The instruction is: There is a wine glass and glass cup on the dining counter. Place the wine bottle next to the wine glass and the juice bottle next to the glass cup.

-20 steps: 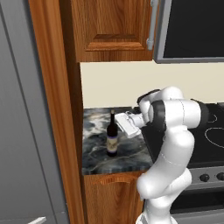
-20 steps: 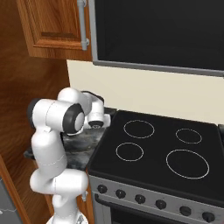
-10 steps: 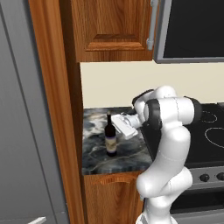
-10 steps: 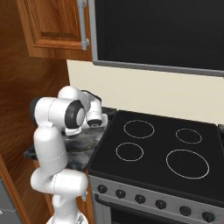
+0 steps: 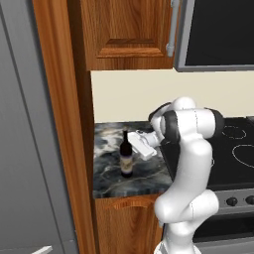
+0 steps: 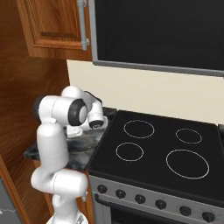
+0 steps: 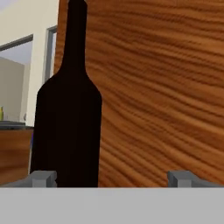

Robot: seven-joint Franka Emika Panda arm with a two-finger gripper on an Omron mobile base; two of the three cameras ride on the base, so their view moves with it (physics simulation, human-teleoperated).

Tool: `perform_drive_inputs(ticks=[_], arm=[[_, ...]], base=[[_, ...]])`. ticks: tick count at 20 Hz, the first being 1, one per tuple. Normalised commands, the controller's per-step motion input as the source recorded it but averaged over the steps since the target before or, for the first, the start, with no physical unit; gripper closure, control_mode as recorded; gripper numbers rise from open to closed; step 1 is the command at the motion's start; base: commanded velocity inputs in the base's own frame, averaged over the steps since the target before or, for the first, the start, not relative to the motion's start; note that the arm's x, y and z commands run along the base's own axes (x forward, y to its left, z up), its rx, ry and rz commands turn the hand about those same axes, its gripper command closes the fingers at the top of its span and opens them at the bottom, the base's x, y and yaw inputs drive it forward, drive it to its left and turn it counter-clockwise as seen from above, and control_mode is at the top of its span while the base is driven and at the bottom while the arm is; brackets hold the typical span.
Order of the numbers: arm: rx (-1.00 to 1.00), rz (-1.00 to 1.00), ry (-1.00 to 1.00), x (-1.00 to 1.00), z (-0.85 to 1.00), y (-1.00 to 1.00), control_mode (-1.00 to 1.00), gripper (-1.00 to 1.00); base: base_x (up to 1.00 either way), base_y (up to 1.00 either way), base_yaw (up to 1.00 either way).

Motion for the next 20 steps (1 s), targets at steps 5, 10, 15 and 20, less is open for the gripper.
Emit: perform_drive_inputs(ticks=[5, 10, 15, 20], arm=[[0.06, 0.08, 0.0, -0.01, -0.03, -0.05, -1.0, -1.0], [0.02, 0.02, 0.0, 0.0, 0.0, -0.01, -1.0, -1.0], [0.0, 0.0, 0.03, 0.0, 0.0, 0.0, -1.0, -1.0], [0.0, -0.02, 0.08, 0.0, 0.0, 0.0, -1.0, -1.0]], base=[[0.0, 0.0, 0.0], [0.0, 0.0, 0.0], [0.0, 0.0, 0.0], [0.0, 0.0, 0.0]])
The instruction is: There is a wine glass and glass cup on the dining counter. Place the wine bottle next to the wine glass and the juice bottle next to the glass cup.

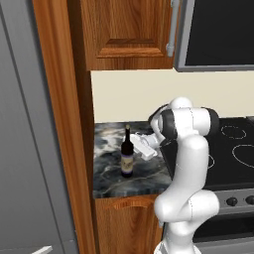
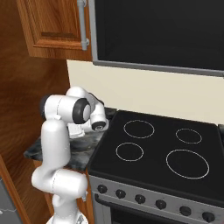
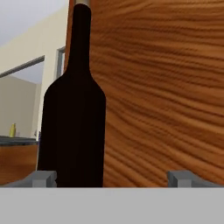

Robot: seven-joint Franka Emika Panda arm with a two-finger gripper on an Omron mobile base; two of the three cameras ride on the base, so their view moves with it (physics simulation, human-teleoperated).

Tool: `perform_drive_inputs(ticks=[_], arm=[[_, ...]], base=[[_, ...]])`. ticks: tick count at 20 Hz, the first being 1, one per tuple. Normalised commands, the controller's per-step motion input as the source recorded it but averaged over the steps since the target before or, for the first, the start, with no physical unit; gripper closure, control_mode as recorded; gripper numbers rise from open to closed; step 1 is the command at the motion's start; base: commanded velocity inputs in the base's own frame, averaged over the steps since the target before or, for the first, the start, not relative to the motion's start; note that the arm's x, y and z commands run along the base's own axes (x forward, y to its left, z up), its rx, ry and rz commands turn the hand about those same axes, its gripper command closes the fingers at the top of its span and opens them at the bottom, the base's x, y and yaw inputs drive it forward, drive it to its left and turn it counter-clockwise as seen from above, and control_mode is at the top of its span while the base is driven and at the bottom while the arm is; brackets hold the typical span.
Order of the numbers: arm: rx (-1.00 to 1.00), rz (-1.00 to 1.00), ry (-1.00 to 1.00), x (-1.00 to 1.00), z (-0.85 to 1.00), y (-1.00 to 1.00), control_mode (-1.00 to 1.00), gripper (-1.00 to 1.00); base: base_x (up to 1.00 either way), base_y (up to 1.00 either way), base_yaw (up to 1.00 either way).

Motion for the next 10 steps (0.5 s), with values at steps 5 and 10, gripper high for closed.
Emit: perform_drive_inputs(ticks=[5, 10], arm=[[-0.02, -0.04, 0.05, -0.01, 0.0, 0.03, -1.0, -1.0], [-0.07, -0.04, 0.01, -0.03, 0.01, 0.0, -1.0, -1.0]], base=[[0.0, 0.0, 0.0], [0.0, 0.0, 0.0]])
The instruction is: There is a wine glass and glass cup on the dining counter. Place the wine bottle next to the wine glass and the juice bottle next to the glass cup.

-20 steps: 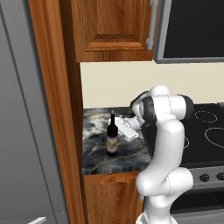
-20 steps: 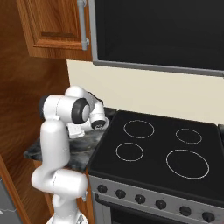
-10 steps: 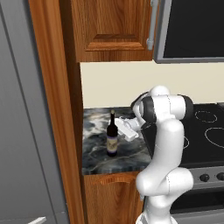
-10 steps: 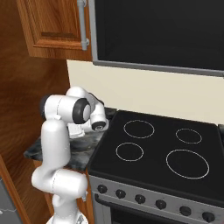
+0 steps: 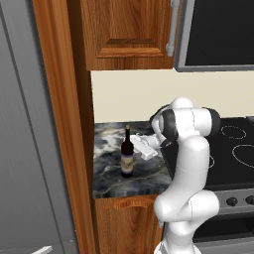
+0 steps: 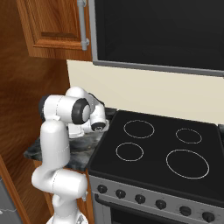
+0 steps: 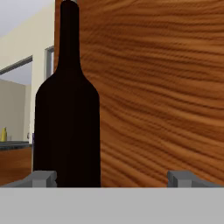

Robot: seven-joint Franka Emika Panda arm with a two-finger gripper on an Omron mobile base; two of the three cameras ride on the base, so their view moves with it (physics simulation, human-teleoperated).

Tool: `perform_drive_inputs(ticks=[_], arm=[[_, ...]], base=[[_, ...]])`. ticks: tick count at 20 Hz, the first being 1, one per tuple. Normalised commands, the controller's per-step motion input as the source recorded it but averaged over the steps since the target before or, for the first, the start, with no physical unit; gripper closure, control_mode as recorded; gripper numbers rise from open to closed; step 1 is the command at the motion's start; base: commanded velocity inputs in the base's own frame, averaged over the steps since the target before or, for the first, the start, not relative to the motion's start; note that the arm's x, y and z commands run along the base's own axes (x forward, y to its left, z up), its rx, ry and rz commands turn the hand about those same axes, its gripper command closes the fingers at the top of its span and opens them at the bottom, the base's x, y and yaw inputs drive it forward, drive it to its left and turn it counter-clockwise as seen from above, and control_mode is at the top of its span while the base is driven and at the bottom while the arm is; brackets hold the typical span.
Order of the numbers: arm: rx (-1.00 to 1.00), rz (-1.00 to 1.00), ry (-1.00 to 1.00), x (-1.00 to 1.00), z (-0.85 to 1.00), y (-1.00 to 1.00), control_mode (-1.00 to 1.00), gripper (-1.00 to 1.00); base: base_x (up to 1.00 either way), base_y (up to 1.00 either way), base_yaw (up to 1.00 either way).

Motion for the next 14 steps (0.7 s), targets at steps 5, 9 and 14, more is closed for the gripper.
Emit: perform_drive_inputs(ticks=[5, 9, 14], arm=[[-0.12, -0.03, 0.0, -0.05, 0.0, 0.0, -1.0, -1.0], [-0.12, -0.04, 0.0, -0.14, 0.0, 0.0, -1.0, -1.0], [-0.08, -0.07, 0.0, -0.09, 0.01, 0.02, -1.0, -1.0]], base=[[0.0, 0.0, 0.0], [0.0, 0.0, 0.0], [0.0, 0.0, 0.0]])
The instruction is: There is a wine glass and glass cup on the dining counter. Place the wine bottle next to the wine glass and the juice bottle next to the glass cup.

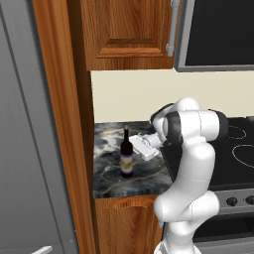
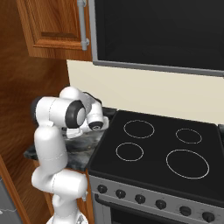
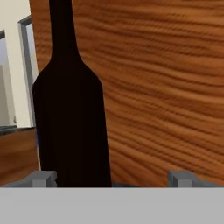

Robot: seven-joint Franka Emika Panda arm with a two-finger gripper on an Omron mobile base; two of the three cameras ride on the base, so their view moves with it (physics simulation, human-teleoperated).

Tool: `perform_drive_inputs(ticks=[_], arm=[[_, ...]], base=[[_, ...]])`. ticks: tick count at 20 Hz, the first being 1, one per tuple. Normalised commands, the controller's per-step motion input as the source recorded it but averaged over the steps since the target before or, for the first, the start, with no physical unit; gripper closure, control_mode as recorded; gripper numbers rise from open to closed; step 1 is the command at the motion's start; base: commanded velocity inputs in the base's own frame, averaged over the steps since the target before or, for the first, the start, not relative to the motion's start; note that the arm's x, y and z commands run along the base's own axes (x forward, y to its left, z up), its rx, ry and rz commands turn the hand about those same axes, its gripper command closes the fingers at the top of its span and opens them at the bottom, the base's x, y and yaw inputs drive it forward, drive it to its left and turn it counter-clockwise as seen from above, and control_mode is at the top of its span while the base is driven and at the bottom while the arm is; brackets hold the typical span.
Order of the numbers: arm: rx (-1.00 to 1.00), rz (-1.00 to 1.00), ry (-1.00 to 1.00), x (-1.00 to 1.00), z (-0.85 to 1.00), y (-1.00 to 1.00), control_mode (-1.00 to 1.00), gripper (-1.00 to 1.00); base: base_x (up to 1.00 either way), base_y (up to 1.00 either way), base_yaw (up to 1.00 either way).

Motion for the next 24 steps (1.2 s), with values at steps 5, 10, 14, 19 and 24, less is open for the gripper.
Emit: perform_drive_inputs(ticks=[5, 10, 14, 19, 24], arm=[[-0.03, -0.07, 0.0, -0.05, 0.02, 0.0, -1.0, -1.0], [-0.03, -0.05, 0.0, -0.07, 0.01, -0.01, -1.0, -1.0], [-0.01, -0.02, 0.0, -0.2, 0.01, -0.11, -1.0, -1.0], [0.0, 0.0, 0.0, -0.2, 0.0, -0.17, -1.0, -1.0], [0.0, -0.01, 0.0, -0.02, 0.05, -0.08, -1.0, -1.0]], base=[[0.0, 0.0, 0.0], [0.0, 0.0, 0.0], [0.0, 0.0, 0.0], [0.0, 0.0, 0.0], [0.0, 0.0, 0.0]])
